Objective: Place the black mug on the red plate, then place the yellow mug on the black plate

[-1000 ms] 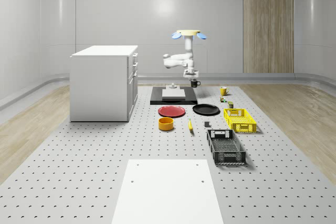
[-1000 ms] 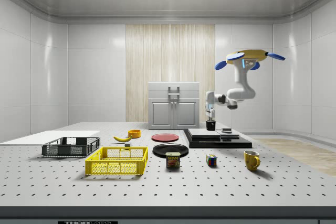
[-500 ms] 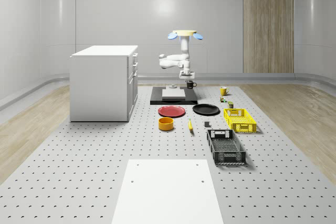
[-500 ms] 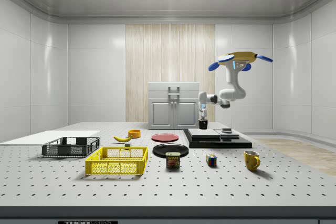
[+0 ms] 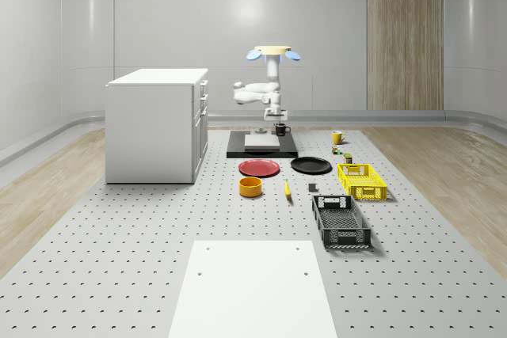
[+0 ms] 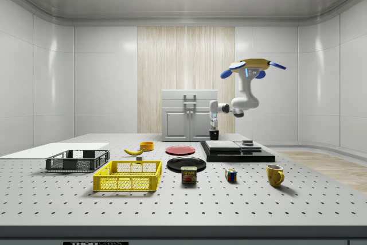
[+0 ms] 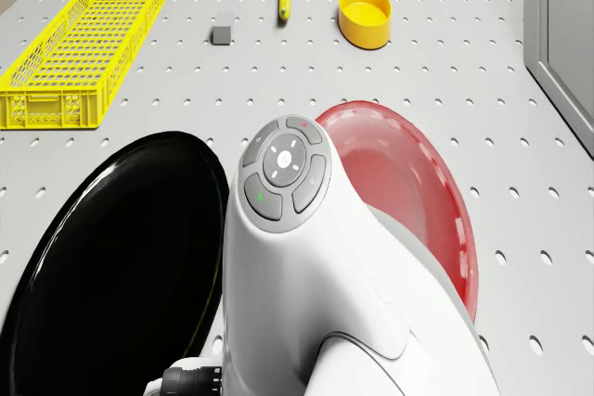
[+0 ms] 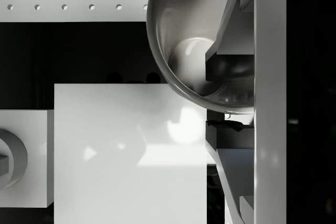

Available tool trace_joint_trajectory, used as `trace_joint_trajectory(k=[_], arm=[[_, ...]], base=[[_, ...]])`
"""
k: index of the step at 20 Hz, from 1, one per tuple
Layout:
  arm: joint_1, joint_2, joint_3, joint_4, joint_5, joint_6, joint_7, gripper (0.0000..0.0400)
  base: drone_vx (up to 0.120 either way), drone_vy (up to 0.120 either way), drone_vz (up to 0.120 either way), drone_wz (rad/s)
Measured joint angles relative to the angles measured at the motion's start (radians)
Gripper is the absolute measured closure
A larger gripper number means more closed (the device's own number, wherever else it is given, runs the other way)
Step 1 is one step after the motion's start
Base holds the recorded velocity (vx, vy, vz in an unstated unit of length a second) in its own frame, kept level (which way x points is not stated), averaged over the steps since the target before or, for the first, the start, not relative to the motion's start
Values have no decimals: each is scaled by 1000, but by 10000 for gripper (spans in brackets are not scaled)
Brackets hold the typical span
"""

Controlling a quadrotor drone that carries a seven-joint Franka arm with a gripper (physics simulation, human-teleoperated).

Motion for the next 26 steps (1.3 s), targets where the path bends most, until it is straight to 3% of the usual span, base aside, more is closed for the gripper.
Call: trace_joint_trajectory(k=[13, 23, 26], arm=[[-6, -26, 4, 1, 11, 24, 5, 290], [-10, -43, 7, 2, 18, 40, 8, 290], [-11, -48, 8, 2, 20, 45, 9, 290]], base=[[120, -120, 0, 0], [120, -40, 0, 0], [120, 0, -107, 0]])
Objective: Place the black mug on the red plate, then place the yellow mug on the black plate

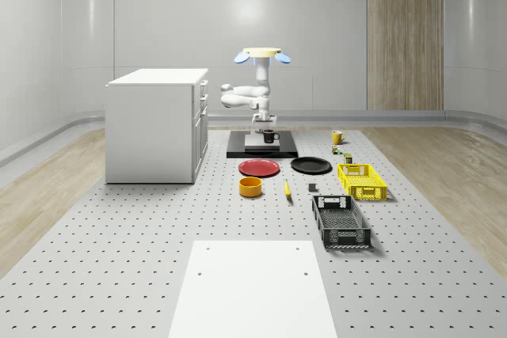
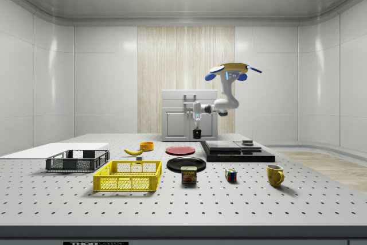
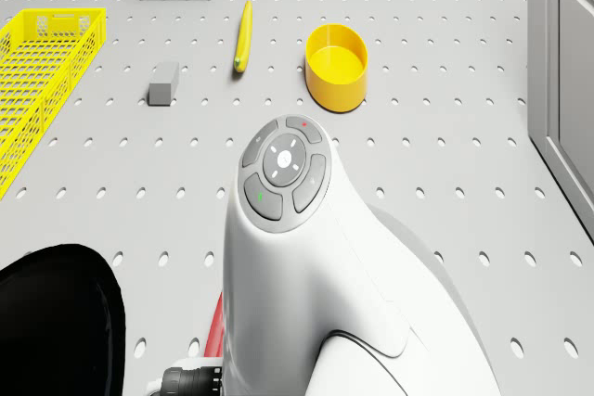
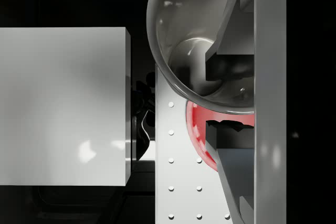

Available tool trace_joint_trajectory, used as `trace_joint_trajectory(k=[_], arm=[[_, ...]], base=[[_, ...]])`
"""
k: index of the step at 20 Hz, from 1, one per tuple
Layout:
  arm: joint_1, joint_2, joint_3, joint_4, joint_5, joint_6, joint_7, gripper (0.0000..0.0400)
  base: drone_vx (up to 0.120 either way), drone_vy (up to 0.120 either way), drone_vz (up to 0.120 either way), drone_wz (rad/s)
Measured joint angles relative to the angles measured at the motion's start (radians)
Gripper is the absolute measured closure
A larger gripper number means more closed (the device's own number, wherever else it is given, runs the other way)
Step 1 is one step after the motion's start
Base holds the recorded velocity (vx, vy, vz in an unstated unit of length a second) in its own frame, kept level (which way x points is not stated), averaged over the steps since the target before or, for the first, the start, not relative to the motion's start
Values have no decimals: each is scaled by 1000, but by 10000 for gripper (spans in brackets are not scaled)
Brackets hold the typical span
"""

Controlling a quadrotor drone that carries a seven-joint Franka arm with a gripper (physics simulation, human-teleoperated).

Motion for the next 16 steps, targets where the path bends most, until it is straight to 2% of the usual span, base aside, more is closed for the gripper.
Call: trace_joint_trajectory(k=[7, 16], arm=[[-2, -10, 2, 0, 4, 10, 2, 290], [-5, -22, 3, 1, 9, 21, 4, 290]], base=[[120, 0, -114, 0], [120, 0, 0, 0]])
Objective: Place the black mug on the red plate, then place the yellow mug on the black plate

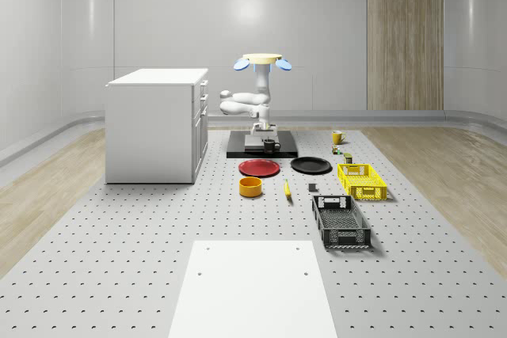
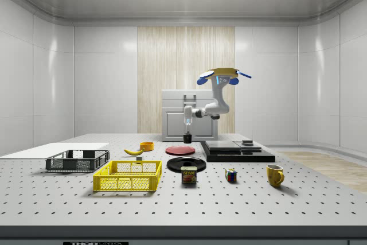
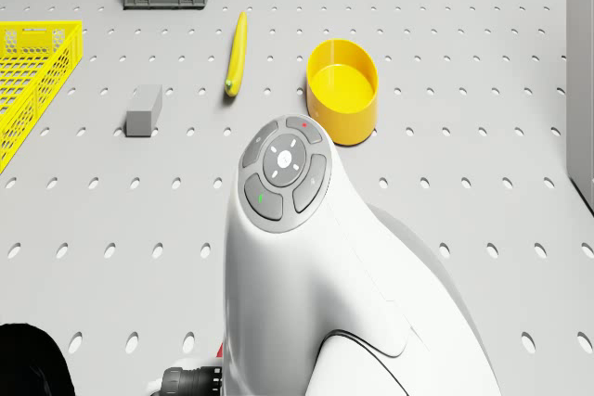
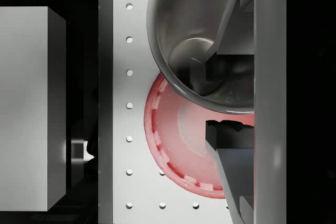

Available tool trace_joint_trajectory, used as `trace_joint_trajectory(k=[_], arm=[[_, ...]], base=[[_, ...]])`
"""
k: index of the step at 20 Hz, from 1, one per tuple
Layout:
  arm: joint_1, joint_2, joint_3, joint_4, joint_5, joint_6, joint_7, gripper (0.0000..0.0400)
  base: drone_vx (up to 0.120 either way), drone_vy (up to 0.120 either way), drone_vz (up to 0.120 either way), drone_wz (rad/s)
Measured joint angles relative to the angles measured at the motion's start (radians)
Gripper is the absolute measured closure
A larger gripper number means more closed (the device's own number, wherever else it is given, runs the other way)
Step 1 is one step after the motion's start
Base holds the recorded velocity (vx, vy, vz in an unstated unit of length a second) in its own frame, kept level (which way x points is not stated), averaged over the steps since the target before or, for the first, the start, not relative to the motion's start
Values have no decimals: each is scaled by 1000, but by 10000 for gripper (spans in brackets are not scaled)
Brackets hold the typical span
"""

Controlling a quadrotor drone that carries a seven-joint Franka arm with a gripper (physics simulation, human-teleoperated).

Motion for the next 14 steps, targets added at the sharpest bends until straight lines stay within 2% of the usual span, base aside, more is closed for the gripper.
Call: trace_joint_trajectory(k=[2, 7, 14], arm=[[-1, -2, 0, 0, 1, 2, 0, 290], [34, -13, 2, 0, 5, 12, -35, 290], [125, -30, 6, 7, 14, 29, -132, 290]], base=[[100, 0, 0, 0], [0, 0, 0, 0], [0, 0, 0, 0]])
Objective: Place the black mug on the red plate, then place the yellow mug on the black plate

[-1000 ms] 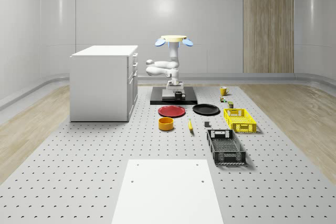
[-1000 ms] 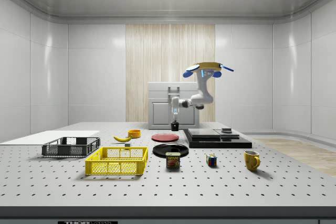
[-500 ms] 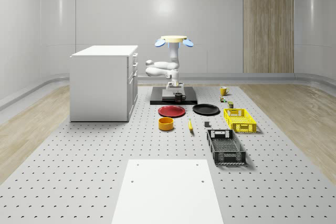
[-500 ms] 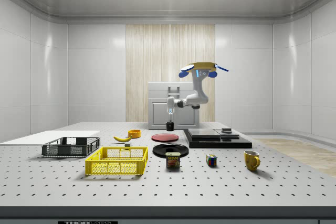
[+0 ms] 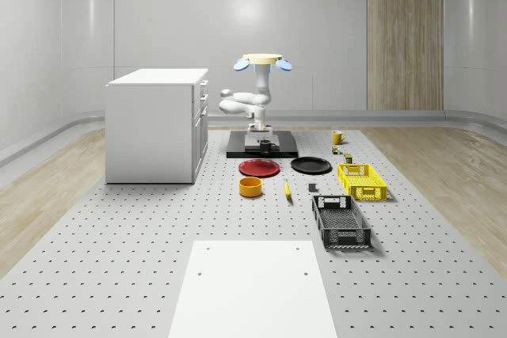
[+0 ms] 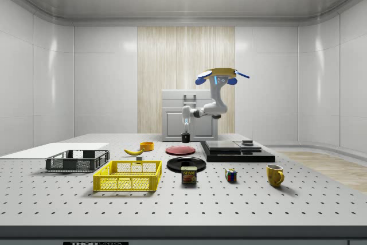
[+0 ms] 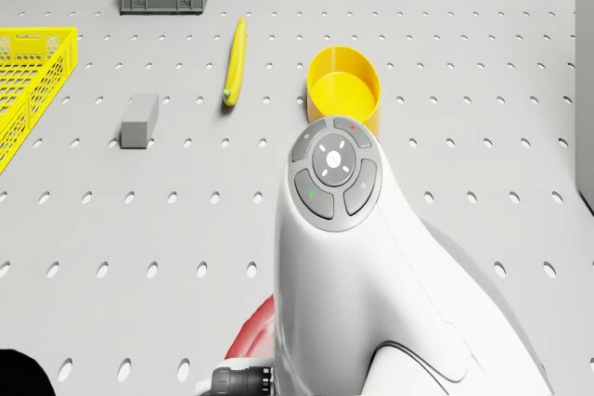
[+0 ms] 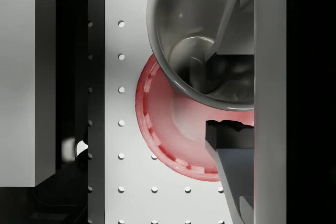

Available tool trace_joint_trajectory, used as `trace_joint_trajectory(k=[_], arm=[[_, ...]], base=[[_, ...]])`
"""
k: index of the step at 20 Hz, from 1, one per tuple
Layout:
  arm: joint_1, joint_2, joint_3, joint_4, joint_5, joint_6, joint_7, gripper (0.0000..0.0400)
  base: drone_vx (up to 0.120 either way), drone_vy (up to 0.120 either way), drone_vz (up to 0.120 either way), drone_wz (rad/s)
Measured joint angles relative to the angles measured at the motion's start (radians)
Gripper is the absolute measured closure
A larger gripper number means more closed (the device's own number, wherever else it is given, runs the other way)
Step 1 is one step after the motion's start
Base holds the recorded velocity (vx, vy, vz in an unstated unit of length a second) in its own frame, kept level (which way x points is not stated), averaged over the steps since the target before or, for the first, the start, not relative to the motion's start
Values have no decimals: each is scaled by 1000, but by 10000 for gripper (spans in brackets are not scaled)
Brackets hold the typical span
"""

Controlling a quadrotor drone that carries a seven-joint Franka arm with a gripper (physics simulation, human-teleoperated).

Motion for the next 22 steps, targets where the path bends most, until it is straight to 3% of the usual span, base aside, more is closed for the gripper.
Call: trace_joint_trajectory(k=[9, 22], arm=[[44, -17, -68, 24, -60, 41, -63, 290], [5, -11, -185, 83, -168, 89, -69, 290]], base=[[0, 0, 0, 0], [0, 0, 0, 0]])
